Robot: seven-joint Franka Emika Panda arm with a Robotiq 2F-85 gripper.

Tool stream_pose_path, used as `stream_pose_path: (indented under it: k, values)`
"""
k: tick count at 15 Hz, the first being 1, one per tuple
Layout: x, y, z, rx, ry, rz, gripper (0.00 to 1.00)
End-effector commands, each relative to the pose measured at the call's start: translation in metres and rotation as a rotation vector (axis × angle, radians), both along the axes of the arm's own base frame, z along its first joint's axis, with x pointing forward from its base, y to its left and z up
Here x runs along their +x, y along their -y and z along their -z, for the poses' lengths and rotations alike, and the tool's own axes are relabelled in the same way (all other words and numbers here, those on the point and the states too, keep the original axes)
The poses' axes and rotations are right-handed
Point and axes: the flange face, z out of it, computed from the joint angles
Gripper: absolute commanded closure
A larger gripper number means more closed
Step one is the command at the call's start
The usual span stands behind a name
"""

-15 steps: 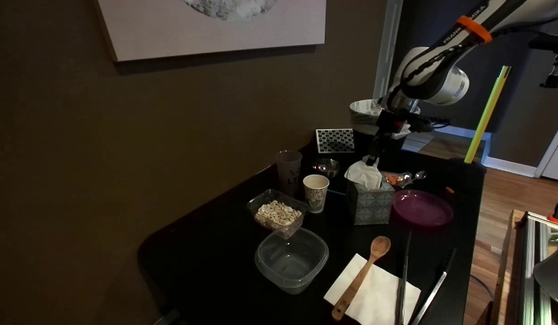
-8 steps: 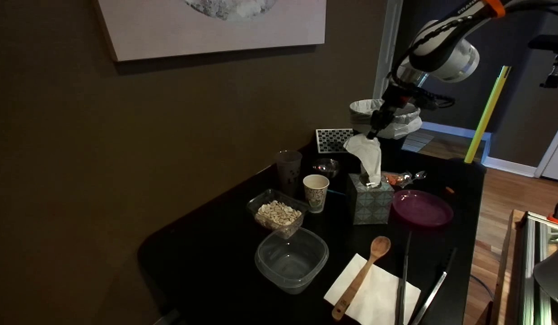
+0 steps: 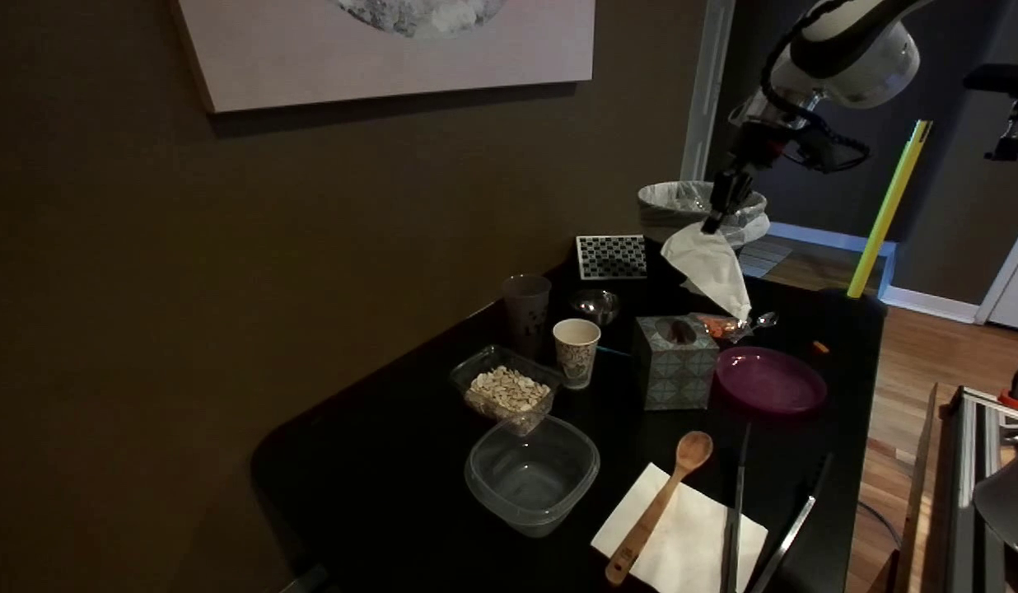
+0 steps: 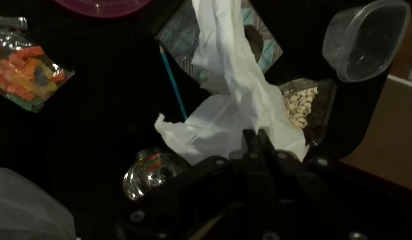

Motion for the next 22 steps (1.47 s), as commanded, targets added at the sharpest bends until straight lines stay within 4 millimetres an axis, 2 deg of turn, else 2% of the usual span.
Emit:
stream_pose_path:
  k: [1,4,8,11,16,22]
  values:
    - [-0.023,-0.007,0.0,0.015,-0.083,-0.061,1.0]
    - [-0.037,-0.016,0.014,-0.048,-0.147,-0.13,1.0]
    - [-0.059,-0.032,0.048,-0.132,-0.223,-0.257,1.0]
    - [-0.075,-0.034,0.071,-0.19,-0.257,-0.295,1.0]
    - [-0.097,-0.017,0.102,-0.281,-0.294,-0.264,1.0]
    - [-0.108,0.01,0.126,-0.389,-0.252,-0.17,1.0]
